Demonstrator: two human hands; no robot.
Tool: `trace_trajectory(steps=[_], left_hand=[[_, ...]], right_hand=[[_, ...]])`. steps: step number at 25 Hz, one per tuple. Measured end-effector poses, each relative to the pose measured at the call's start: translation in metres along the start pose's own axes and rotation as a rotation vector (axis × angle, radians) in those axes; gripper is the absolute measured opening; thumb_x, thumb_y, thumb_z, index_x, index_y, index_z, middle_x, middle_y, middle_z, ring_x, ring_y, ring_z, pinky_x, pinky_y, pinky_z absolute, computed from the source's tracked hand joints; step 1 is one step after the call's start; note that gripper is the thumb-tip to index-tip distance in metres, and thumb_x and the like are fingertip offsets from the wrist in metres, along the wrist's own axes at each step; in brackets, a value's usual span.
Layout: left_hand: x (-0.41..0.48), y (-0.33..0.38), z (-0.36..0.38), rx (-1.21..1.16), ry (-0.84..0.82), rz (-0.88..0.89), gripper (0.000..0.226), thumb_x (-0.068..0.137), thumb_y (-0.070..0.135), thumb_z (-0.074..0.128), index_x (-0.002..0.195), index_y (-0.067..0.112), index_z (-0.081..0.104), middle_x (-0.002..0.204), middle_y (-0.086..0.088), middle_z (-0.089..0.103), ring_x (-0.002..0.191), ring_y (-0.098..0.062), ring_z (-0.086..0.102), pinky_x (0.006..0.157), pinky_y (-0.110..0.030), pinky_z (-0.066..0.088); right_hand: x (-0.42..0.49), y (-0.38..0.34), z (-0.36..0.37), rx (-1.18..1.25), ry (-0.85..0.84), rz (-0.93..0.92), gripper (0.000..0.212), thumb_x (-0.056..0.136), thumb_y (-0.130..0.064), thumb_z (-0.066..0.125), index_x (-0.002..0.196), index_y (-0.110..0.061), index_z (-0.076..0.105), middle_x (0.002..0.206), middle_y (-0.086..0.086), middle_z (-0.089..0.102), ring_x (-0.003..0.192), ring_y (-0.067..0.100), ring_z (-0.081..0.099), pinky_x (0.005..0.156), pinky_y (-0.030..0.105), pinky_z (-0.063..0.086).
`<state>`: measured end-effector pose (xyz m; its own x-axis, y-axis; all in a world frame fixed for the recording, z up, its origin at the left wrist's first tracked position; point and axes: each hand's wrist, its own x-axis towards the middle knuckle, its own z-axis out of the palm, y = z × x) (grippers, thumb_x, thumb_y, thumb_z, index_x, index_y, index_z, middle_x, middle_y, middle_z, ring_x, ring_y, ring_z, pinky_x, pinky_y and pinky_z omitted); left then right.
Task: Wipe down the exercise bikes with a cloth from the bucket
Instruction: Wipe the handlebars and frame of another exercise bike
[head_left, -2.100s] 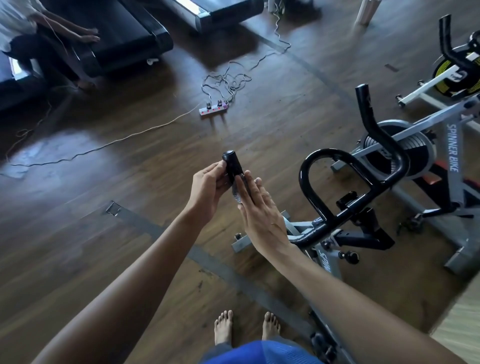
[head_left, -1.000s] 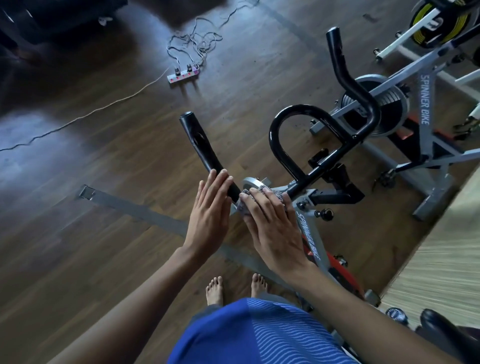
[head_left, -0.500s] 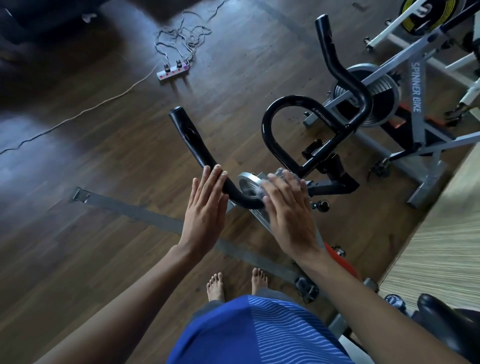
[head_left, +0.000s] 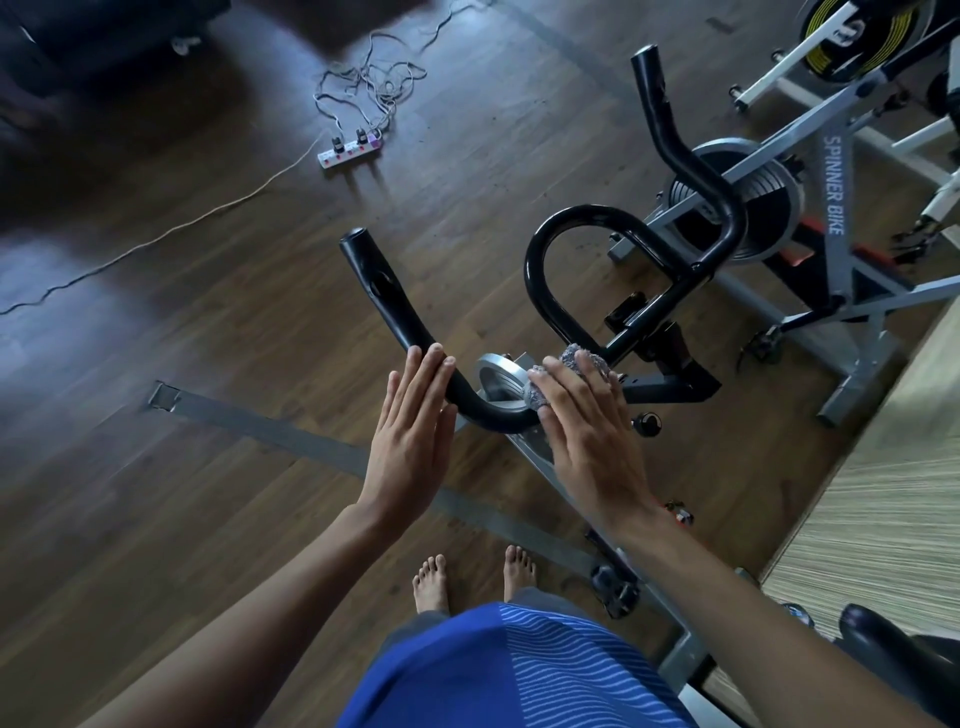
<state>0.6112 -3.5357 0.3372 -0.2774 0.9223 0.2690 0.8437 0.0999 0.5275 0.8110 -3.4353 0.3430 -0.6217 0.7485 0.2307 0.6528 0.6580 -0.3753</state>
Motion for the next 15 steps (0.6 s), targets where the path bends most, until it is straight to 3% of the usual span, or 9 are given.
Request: trace_trajectory(steps=[3, 7, 10, 12, 15], left_hand=[[0.001, 0.0, 0.0, 0.01, -0.01, -0.006, 0.047, 0.107, 0.023, 0.038, 0.15, 0.006, 0.037, 0.161, -0.01, 0.028, 0.153, -0.022, 0.014, 0.122, -0.051, 0.02], [0.0, 0.002, 0.0, 0.023, -0.008, -0.013, 0.047, 0.107, 0.022, 0.038, 0.151, 0.007, 0.036, 0.161, -0.009, 0.027, 0.153, -0.022, 0.014, 0.122, -0.052, 0.02], [0.001, 0.003, 0.0, 0.019, -0.015, -0.026, 0.047, 0.106, 0.021, 0.038, 0.151, 0.007, 0.035, 0.162, -0.008, 0.026, 0.153, -0.021, 0.012, 0.123, -0.051, 0.018], [0.001, 0.004, -0.001, 0.023, -0.018, -0.033, 0.047, 0.106, 0.022, 0.038, 0.151, 0.007, 0.035, 0.162, -0.008, 0.025, 0.153, -0.021, 0.011, 0.123, -0.051, 0.018], [0.001, 0.005, -0.001, 0.025, -0.013, -0.028, 0.047, 0.106, 0.022, 0.038, 0.151, 0.006, 0.036, 0.162, -0.009, 0.026, 0.153, -0.021, 0.012, 0.123, -0.051, 0.018]], right_hand=[[0.01, 0.016, -0.005, 0.016, 0.019, 0.023, 0.044, 0.106, -0.032, 0.035, 0.147, -0.019, 0.048, 0.156, 0.002, 0.042, 0.154, 0.022, 0.018, 0.127, 0.042, 0.007], [0.004, 0.015, -0.003, 0.063, -0.009, -0.043, 0.045, 0.107, -0.033, 0.033, 0.148, -0.02, 0.046, 0.159, 0.002, 0.038, 0.155, 0.021, 0.015, 0.127, 0.043, 0.008], [0.02, 0.033, -0.008, 0.089, 0.012, -0.002, 0.044, 0.108, -0.033, 0.035, 0.15, -0.022, 0.04, 0.162, 0.001, 0.033, 0.155, 0.02, 0.012, 0.125, 0.05, 0.015], [0.023, 0.036, -0.007, 0.231, 0.029, 0.053, 0.046, 0.107, -0.028, 0.045, 0.15, -0.016, 0.037, 0.163, 0.004, 0.029, 0.155, 0.02, 0.012, 0.123, 0.053, 0.022], [0.02, 0.042, -0.006, 0.318, 0.085, 0.027, 0.046, 0.102, -0.031, 0.055, 0.142, -0.009, 0.049, 0.163, 0.01, 0.028, 0.154, 0.022, 0.02, 0.123, 0.046, 0.028]])
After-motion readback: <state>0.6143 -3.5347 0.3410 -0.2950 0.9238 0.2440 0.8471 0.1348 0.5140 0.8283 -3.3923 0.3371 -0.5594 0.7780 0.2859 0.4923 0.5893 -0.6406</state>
